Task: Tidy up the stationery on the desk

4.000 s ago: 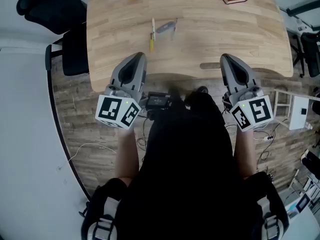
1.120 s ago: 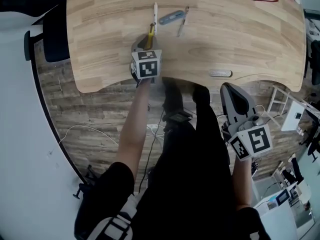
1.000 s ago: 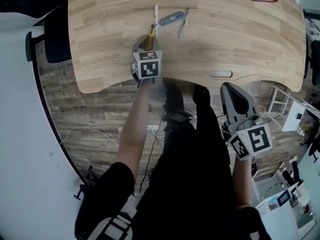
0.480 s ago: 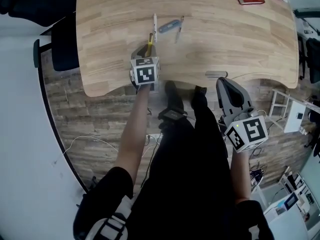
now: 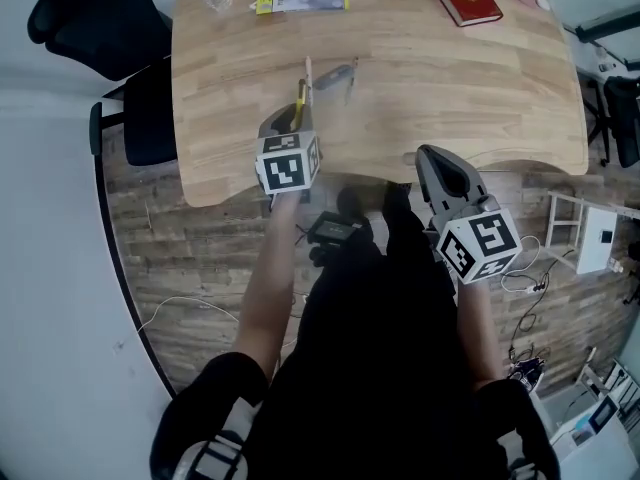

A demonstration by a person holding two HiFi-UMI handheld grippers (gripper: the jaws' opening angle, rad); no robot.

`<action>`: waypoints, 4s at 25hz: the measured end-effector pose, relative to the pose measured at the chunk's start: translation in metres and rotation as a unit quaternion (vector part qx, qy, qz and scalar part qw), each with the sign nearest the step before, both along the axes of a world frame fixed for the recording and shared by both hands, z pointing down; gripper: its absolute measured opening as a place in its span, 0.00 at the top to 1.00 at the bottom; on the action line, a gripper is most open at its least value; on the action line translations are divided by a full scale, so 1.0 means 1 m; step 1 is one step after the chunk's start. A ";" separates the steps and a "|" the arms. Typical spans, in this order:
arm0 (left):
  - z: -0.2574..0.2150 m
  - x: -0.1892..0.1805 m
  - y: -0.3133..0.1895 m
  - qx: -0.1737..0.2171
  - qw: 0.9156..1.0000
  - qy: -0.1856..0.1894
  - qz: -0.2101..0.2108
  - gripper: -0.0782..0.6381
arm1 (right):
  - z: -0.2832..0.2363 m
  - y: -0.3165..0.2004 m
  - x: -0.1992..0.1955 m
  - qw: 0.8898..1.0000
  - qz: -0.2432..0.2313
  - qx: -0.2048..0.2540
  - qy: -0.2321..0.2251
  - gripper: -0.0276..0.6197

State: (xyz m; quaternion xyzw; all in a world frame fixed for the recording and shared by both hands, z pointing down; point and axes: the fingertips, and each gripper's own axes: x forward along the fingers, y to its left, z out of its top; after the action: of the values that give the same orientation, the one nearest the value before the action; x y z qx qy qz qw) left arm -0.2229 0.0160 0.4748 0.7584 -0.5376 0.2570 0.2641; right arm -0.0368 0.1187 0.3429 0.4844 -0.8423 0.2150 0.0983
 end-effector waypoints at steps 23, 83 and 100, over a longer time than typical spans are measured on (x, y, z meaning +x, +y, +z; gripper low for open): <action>-0.019 0.116 -0.037 -0.004 0.999 0.028 -0.045 0.77 | -0.003 -0.092 0.100 0.998 -0.062 0.012 -0.022 0.94; 0.116 0.095 -0.039 -0.109 0.989 -0.072 -0.069 0.68 | 0.059 -0.096 0.101 0.988 -0.127 -0.081 -0.033 0.94; 0.170 0.012 -0.067 -0.148 0.982 -0.095 -0.069 0.68 | 0.081 -0.113 0.063 0.988 -0.095 -0.124 0.012 0.94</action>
State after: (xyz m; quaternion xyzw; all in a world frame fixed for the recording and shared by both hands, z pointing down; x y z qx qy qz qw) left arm -0.2108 -0.0509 0.6445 0.6442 -0.5670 0.3863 0.3381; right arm 0.0261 0.0053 0.4239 0.3885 -0.8502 0.3016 0.1880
